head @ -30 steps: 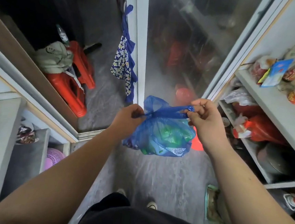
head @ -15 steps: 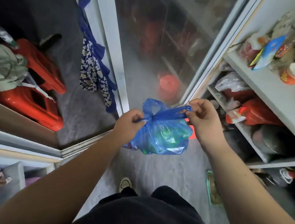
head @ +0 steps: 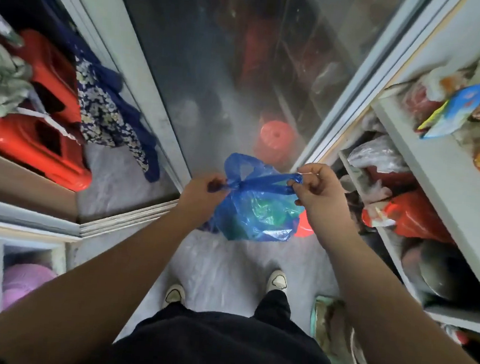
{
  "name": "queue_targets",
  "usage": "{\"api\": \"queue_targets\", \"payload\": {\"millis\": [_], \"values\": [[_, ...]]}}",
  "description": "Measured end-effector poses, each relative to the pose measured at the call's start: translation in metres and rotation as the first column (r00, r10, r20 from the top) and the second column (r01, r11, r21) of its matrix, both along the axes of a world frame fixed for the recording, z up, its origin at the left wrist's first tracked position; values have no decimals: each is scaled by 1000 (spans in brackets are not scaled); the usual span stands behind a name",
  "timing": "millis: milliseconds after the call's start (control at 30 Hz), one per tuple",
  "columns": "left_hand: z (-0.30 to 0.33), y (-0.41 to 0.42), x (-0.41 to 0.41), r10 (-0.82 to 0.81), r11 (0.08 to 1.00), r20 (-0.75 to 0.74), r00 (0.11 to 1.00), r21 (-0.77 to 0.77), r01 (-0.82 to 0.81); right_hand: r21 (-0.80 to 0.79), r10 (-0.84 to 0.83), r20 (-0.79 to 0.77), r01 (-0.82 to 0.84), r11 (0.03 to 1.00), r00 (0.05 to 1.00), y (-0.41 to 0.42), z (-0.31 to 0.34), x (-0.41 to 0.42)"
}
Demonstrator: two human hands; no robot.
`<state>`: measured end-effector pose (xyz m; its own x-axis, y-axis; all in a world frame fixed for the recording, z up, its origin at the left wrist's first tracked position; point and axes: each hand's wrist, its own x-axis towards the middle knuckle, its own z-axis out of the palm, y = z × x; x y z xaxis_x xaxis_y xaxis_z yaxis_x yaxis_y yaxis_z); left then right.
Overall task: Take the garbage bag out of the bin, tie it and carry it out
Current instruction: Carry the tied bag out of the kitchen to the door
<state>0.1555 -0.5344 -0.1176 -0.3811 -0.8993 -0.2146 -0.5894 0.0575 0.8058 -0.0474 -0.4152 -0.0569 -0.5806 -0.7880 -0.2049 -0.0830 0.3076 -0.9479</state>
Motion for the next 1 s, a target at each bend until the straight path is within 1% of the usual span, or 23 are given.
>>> {"api": "queue_targets", "payload": {"millis": [67,200,267,367,467,533,600,667,800,900,1000], "values": [[-8,3,-14,92,996,-5,996,18,-92,37,98,4,-98,994,995,-8,-5,-23],[-17,14,-36,194,979,19,981,53,-195,92,268,0,-267,959,963,-21,-14,-59],[-22,20,-42,240,969,15,971,46,-241,102,315,23,-315,944,949,-27,-21,-70],[-32,29,-46,322,942,-16,947,104,-318,116,354,60,-359,926,933,-31,-31,-77],[-45,35,-41,356,927,-14,935,131,-351,114,362,96,-372,921,927,-33,-46,-73],[-54,35,-33,356,929,2,934,108,-355,117,359,121,-373,921,925,-34,-57,-64],[-66,35,-24,362,926,4,932,116,-360,122,352,132,-367,922,927,-34,-70,-53],[-79,34,-14,391,909,4,920,153,-387,120,333,125,-347,930,935,-35,-84,-39],[-111,38,1,429,869,-17,903,282,-407,104,306,111,-317,943,946,-36,-116,-13],[-139,40,12,437,861,-41,899,307,-405,96,286,110,-297,950,952,-37,-150,1],[-176,37,23,456,850,-27,890,312,-425,84,308,105,-317,945,946,-40,-189,12]]}}
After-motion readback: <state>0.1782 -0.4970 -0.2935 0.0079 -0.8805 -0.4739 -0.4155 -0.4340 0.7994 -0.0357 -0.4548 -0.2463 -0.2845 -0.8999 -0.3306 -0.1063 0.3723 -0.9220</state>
